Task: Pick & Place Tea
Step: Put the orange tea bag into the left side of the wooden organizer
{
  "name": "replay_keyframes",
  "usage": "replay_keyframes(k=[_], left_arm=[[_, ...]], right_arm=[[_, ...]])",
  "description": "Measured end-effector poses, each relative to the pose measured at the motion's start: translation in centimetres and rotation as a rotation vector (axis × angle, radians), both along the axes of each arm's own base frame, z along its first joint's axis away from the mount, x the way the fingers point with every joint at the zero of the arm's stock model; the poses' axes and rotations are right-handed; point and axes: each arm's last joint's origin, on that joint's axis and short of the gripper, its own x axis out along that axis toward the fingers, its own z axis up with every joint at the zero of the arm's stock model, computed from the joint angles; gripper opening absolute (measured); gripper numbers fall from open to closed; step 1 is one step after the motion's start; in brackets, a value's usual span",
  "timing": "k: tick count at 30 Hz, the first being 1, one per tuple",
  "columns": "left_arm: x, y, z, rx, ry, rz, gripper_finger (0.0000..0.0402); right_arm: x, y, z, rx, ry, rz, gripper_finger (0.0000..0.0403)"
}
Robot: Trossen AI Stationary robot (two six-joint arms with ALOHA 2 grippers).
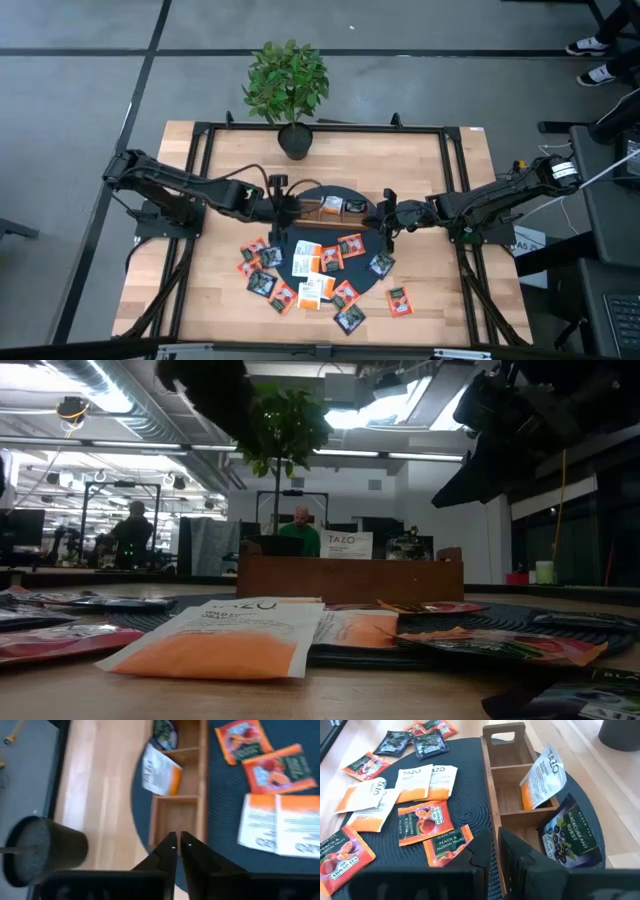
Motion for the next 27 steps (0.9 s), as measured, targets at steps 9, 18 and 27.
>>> replay_keyframes(k=[9,18,27], left_arm=[[-1.5,-2.5,-2.4,-0.097,0.028,-0.009,0.0002],[-2.2,-5.6,-3.8,-0.224,0.013,-0.135,0.0002],[-4.0,-9.1,-3.7,-0.152,-0.041,-0.160,0.0001]], right_arm=[[0.2,1.4,0.9,-0.008,-0.031,0.068,0.0039],[0.1,2.1,1.1,0.036,-0.047,0.064,0.0039],[0.1,3.0,1.6,0.019,-0.108,0.042,0.0028]])
